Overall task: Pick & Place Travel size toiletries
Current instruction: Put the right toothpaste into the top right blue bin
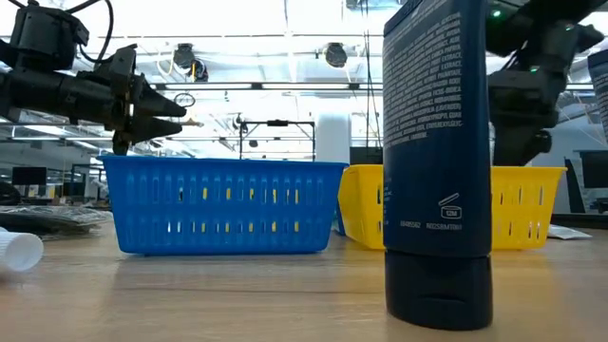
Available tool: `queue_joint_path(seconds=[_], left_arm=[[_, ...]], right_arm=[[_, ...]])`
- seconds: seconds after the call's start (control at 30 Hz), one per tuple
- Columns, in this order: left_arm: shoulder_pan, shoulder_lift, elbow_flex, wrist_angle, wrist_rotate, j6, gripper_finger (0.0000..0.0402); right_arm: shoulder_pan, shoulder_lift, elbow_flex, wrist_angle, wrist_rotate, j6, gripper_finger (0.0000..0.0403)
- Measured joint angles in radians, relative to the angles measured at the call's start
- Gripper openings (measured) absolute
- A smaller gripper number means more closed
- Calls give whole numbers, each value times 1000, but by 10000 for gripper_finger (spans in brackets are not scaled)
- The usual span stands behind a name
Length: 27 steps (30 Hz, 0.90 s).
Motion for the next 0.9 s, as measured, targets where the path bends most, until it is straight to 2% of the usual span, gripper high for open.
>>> queue_joint_path(seconds=[0.17, 0.33, 0.9], left_arm=[[0, 0, 0, 0, 0, 0, 186], [0, 0, 0, -1, 0, 0, 186], [0, 0, 0, -28, 1, 0, 186]], right_arm=[[-20, 79, -1, -5, 0, 5, 176], [-49, 111, 0, 6, 2, -7, 193], [-57, 280, 0, 93, 1, 8, 192]])
